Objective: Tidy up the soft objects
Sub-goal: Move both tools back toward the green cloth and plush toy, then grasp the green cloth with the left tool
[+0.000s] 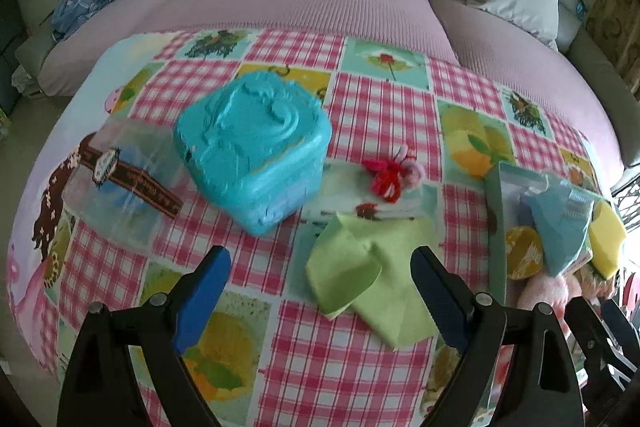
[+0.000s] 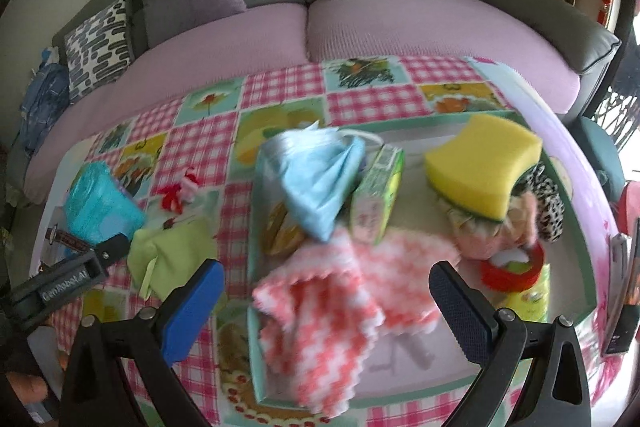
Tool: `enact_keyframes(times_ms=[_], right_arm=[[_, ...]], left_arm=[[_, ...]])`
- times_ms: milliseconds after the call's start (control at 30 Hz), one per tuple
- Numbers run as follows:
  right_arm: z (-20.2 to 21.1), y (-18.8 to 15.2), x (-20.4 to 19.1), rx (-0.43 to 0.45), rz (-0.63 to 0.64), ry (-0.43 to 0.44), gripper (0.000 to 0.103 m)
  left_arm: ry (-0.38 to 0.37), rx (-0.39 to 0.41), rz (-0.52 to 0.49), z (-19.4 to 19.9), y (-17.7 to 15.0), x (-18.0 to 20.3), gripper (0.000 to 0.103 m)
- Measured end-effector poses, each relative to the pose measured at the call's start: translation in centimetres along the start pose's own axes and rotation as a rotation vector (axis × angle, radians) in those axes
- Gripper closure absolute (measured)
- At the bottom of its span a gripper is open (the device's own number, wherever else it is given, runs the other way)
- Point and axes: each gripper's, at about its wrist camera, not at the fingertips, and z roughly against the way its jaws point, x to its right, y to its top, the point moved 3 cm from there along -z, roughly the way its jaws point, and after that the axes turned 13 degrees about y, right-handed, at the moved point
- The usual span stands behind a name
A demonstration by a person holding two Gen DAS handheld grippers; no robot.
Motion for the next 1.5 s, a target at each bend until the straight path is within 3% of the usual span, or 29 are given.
enact_keyframes(times_ms=[300,433,1067,1267,1400,1500], right_arm=[[-1.0,-0.8,-2.5,-0.038,0.069,-0.016,0.000],[-1.6,-1.0,-2.4,-0.063,0.077,-0.054,0.000],[-4.0,-1.3,-2.1,-0.120,0.085,-0.066,0.000],[-3.9,-1.2,-1.9,-0.110,0.085,-0.073,0.000],[-3.8,-1.2,-1.9,-0.107,0.083,-0.076,0.000],[-3.7,-1.2,-1.9,-0.102,0.082,-0.077,0.000]], left_arm=[[-0.011,-0.054,0.009,-1.4,-0.6,-0.4,0.011],[-0.018,-0.088,0.028,-2.3,-0.8,-0.7,0.011],[-0.013,-0.173,0.025,-5.4,-1.2,0.2,0.011],[0.015,-0.165,-0.031,-6.4,-1.3,1.9,0.012],[0.017,-0.140,-0.071,-6.1,-1.6,3.3,0.021],[-0.003,-0.122,-0.096,-5.7,-1.5,4.1,0.035]])
